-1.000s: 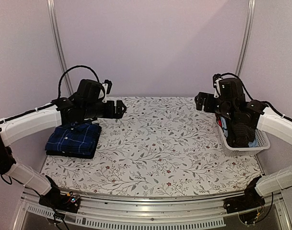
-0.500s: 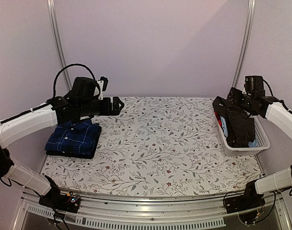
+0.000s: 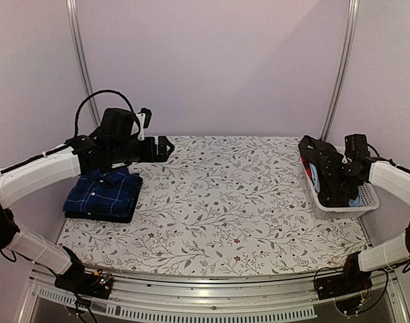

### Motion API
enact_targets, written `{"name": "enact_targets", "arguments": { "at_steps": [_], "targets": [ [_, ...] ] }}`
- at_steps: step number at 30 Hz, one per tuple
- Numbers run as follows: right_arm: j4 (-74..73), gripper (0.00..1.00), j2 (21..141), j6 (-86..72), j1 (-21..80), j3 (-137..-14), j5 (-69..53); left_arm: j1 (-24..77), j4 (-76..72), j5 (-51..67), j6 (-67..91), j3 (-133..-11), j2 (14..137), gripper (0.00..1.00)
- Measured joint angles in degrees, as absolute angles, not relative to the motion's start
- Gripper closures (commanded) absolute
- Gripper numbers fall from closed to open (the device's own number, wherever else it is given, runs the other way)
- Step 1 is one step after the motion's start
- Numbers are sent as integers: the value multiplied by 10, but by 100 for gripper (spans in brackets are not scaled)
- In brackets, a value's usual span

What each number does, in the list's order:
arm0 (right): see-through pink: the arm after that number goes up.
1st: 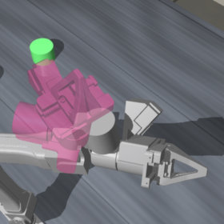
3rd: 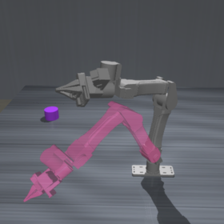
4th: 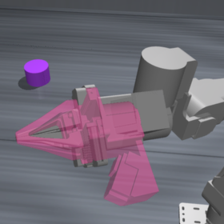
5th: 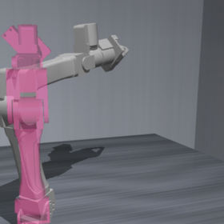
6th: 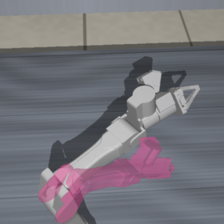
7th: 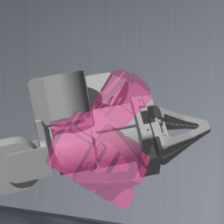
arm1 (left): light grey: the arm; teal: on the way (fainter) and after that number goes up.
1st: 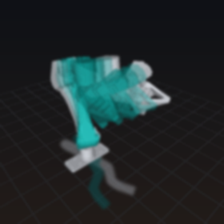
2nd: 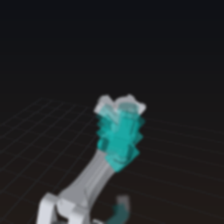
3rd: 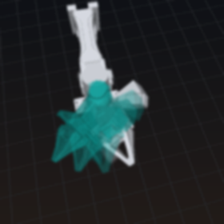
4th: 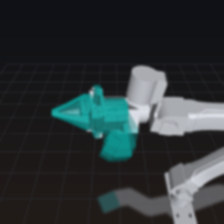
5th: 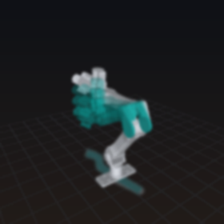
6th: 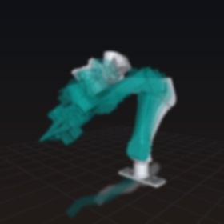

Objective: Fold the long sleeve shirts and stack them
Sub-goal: Pick up the crumpled shirt from the bin.

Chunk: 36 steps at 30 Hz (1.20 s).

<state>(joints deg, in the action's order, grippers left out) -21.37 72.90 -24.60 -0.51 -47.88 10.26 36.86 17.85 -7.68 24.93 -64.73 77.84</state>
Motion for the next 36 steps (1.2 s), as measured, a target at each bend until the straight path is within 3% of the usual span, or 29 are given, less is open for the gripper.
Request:
{"name": "enact_targets", "arguments": {
  "at_steps": [4, 8, 13, 28, 36],
  "targets": [
    [-198, 27, 743, -248, -17, -470, 90, 366, 178, -73, 250, -647, 778, 0],
    [-187, 64, 751, -253, -18, -470, 81, 366, 178, -68, 251, -647, 778, 0],
    [-183, 99, 749, -256, -20, -471, 79, 365, 179, -67, 251, -647, 778, 0],
    [-244, 100, 691, -229, -7, -597, 84, 363, 178, -64, 251, -647, 778, 0],
    [-276, 100, 677, -204, 117, -739, 119, 361, 174, -51, 251, -647, 778, 0]
  ]
}}
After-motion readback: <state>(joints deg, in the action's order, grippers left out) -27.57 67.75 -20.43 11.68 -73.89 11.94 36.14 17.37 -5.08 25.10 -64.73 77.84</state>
